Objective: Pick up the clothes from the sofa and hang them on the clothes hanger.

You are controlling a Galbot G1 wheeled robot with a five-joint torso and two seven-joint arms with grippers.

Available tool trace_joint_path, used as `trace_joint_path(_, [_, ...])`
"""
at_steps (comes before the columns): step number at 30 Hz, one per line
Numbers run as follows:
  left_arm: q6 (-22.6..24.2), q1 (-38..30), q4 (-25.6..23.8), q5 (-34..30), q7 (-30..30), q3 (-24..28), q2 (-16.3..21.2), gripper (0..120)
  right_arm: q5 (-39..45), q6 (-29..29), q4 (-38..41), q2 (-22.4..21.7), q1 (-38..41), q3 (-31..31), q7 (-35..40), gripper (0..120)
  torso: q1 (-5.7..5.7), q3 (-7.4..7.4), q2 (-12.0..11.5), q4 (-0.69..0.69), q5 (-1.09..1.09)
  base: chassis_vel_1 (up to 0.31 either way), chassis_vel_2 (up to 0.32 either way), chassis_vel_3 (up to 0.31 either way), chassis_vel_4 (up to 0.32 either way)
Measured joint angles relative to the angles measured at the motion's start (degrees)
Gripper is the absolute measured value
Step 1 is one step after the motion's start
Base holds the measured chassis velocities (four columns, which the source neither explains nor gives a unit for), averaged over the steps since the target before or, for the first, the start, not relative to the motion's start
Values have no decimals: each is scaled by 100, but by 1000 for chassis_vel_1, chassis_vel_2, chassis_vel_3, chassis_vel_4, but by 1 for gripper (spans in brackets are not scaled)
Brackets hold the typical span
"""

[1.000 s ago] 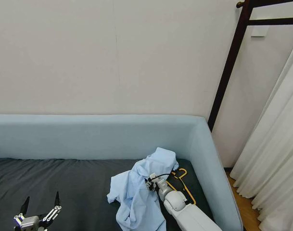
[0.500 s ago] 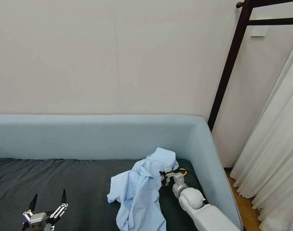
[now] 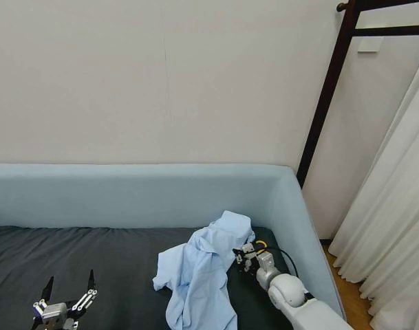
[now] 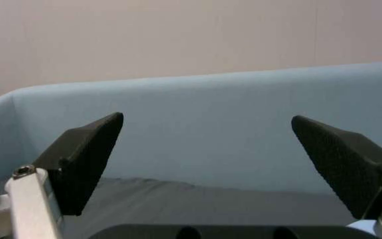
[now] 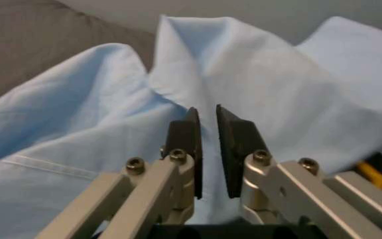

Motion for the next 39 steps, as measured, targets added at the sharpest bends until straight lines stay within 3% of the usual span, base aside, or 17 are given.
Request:
trace_joint_path(3, [-14, 33, 66, -15, -1, -98, 20, 100, -228, 484, -717, 497, 228, -24, -235, 26, 0, 0, 0, -1, -1, 0, 0, 0, 0])
trace_joint_path(9, [143, 79, 18, -32, -8, -278, 176, 100, -819, 515, -1166, 993, 416, 37, 25, 48, 0, 0, 0, -1, -2, 0, 0, 0, 0])
trace_joint_path(10, [143, 79, 18, -32, -8, -278, 176, 100, -819, 515, -1166, 993, 416, 37, 25, 48, 0, 0, 0, -1, -2, 0, 0, 0, 0])
trace_joint_path(14, [235, 133, -148, -33, -16, -324, 136, 100, -1884, 303, -1340, 1224, 417, 168, 674, 66, 0, 0, 0, -2, -1, 0, 0, 0, 0])
trace_joint_path(16, [236, 136, -151, -32, -17, -325, 130, 100, -1918, 303, -1350, 1231, 416, 174, 687, 68, 0, 0, 0, -3, -1, 0, 0, 0, 0])
trace_joint_path(18, [235, 163, -160, -21, -18, -315, 80, 100, -2145, 298, -1405, 1284, 392, 205, 786, 81, 0, 0, 0, -2, -2, 0, 0, 0, 0])
trace_joint_path(23, [165, 167, -156, -7, -19, -321, 13, 100, -2165, 203, -1506, 1347, 338, 232, 779, 95, 0, 0, 0, -2, 0, 0, 0, 0, 0])
trace_joint_path(32, [-24, 237, -135, -3, -25, -358, -63, 100, -1865, 518, -1504, 1302, 274, 304, 566, 66, 0, 0, 0, -1, -1, 0, 0, 0, 0])
trace_joint_path(37, [-44, 265, -218, -4, -26, -344, -81, 100, -1742, 587, -1464, 1287, 214, 373, 489, 43, 0, 0, 0, -1, 0, 0, 0, 0, 0])
trace_joint_path(39, [-56, 274, -239, -4, -26, -323, -93, 100, -1724, 591, -1460, 1290, 197, 402, 488, 40, 0, 0, 0, -2, 0, 0, 0, 0, 0])
